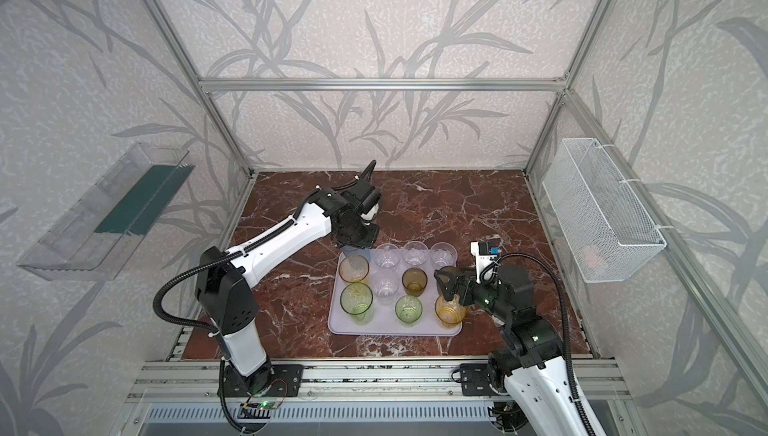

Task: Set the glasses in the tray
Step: 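Lower the pale blue glass onto the tray edge farthest from the robot, then open the left gripper and raise it off the pale blue glass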

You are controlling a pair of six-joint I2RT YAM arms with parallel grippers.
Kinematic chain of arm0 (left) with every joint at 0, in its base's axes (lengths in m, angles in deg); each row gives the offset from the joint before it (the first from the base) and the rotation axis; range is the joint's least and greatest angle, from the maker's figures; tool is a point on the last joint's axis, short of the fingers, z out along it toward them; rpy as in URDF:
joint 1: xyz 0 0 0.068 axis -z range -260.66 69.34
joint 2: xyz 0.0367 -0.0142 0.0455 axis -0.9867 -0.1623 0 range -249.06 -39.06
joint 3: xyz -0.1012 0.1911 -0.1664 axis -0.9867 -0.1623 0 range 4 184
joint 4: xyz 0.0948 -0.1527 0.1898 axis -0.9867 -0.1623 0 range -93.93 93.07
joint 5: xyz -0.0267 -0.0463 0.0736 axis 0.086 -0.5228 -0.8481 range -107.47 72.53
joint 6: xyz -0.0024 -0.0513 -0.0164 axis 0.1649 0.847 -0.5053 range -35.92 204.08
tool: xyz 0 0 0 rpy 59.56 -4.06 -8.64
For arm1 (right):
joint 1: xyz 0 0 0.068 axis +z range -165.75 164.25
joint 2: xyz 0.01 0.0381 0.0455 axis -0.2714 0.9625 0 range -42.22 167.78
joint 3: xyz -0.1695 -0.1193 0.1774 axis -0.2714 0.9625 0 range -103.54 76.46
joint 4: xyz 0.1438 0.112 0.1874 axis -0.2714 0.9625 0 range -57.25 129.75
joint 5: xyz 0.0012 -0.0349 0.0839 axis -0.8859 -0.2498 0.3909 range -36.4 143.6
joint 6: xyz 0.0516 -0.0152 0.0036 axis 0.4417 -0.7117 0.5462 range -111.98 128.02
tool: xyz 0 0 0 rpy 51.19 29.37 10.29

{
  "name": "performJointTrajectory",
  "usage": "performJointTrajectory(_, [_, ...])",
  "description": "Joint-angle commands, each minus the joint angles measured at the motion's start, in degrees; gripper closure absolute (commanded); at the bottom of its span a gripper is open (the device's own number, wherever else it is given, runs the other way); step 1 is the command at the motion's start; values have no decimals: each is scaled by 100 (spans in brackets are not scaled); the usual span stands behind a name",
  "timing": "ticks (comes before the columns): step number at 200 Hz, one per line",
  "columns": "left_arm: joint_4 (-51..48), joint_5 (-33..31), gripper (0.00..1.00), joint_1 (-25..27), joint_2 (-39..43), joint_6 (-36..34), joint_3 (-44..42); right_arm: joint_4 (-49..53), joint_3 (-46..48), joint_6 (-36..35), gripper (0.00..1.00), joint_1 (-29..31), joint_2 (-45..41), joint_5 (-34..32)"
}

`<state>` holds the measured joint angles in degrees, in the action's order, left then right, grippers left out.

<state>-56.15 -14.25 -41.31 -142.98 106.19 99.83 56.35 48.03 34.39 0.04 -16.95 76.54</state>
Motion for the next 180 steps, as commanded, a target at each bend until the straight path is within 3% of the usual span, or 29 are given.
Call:
performJointTrajectory(1, [-37,-87,94,46,53,33,-64,81,-148,25,1,-23,-91,-51])
performJointTrajectory(67, [-10,-225,76,46,65,39,-76,204,-163,8,1,-23,-133,-128])
performJointTrajectory(108, [39,-391,38,46,243,48,-67,216,-179,-8,1,-23,-121,-153])
performJointTrajectory(137, [139,-454,18,46,418,47,-80,190,-216,-5,1,-21,-54,-176])
performJointTrajectory(150, [147,-506,2,46,495,56,-82,162,-224,8,1,-23,-25,-176])
performJointTrajectory(180, [204,-615,1,46,722,92,-154,103,-264,11,1,-23,93,-167])
